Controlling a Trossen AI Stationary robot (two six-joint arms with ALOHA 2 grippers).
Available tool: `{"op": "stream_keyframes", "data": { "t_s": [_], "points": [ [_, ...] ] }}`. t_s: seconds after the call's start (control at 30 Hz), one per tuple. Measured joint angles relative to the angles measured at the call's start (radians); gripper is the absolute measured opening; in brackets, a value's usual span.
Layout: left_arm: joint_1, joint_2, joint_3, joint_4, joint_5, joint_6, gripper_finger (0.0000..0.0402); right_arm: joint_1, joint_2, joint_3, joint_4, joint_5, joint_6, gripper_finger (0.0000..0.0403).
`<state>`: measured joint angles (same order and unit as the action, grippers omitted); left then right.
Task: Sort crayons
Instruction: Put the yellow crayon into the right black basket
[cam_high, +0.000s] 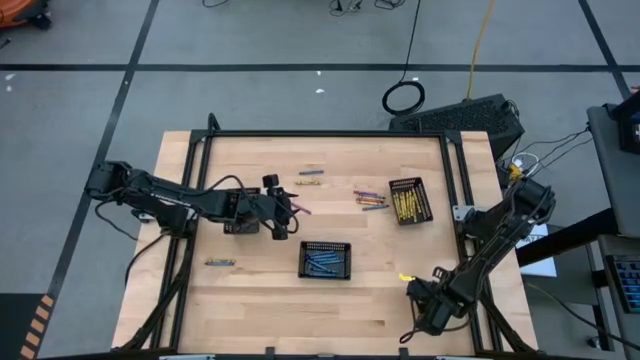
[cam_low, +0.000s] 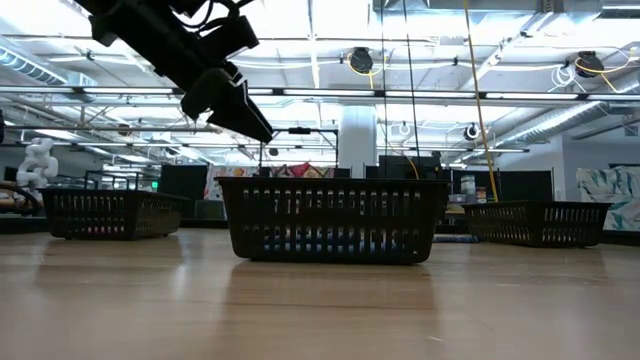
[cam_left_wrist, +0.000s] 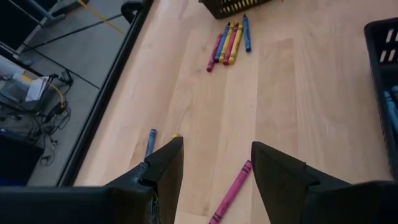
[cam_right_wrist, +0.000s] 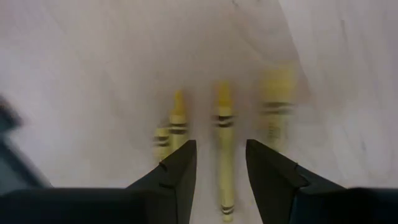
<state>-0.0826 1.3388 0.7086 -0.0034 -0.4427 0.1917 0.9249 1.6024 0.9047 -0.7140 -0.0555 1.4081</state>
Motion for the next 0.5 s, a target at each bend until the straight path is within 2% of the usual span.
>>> {"op": "stream_keyframes", "data": {
  "t_s": [0.5],
  "points": [
    [0.0,0.0,0.0,-0.005,0.02,-0.002,0.019,0.009,0.001,0.033,-0.026,0.002,-0.032,0.0125]
  ]
}}
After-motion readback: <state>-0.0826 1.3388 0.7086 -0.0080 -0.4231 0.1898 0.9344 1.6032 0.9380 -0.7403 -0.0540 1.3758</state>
